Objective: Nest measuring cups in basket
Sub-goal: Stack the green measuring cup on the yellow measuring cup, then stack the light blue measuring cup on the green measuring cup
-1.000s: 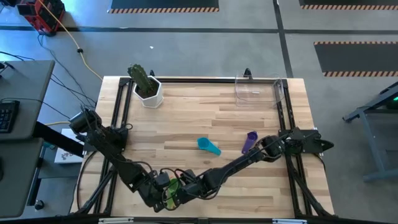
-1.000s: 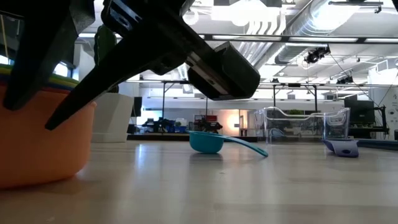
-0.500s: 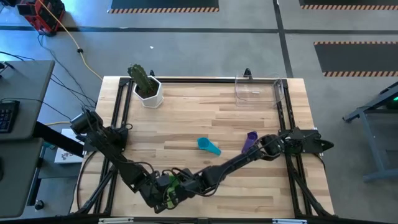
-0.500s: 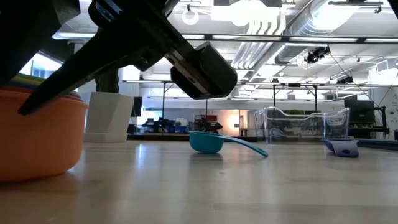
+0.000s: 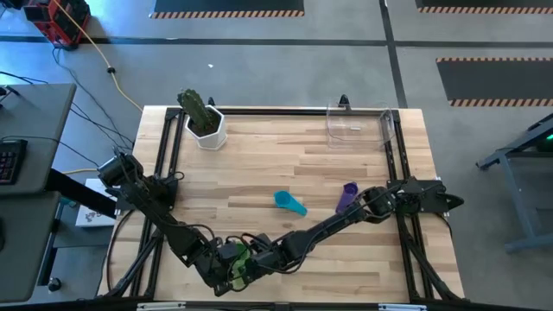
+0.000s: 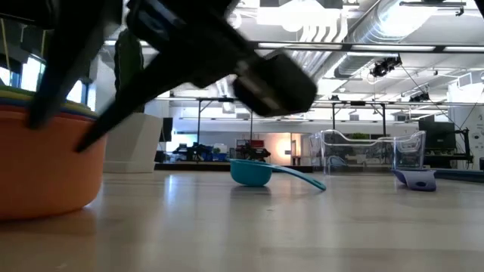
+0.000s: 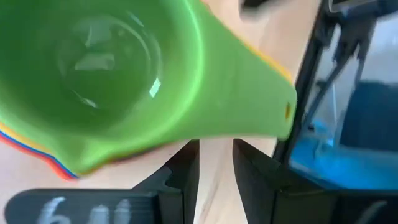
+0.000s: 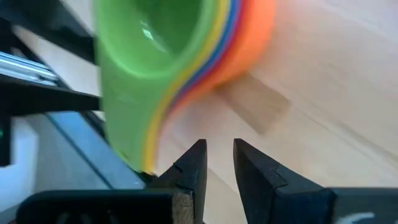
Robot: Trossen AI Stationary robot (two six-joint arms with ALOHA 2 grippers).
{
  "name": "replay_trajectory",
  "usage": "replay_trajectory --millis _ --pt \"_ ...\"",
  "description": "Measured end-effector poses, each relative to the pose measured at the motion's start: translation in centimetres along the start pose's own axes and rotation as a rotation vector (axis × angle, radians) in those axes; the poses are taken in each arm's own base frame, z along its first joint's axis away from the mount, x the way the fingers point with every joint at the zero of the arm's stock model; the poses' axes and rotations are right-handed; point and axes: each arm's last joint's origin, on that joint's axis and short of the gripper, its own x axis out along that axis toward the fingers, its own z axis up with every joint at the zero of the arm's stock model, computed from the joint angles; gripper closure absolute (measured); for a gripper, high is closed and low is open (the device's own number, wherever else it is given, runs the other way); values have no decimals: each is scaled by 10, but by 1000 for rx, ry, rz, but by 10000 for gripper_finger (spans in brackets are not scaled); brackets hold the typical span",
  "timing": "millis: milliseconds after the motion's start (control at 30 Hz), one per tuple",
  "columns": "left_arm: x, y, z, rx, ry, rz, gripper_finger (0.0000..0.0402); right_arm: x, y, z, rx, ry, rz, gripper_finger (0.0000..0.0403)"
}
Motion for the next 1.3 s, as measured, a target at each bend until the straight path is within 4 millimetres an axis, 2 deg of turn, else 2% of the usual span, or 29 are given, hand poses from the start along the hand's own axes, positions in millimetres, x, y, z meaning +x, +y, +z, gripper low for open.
replay_trajectory --millis 200,433,667,967,1300 --pt "-13 -1 -3 30 57 -17 314 -14 -2 -2 12 0 -53 332" --pt "-49 3 -6 69 62 4 314 -14 -4 0 34 -4 -79 332" --pt "-86 16 -8 117 68 73 314 -19 -8 11 56 -11 -125 332" --pt "-127 35 -4 175 -11 140 314 -50 -20 36 3 -37 -281 332" --pt "-162 53 0 148 -47 128 314 -55 -31 84 -116 -19 -323 332"
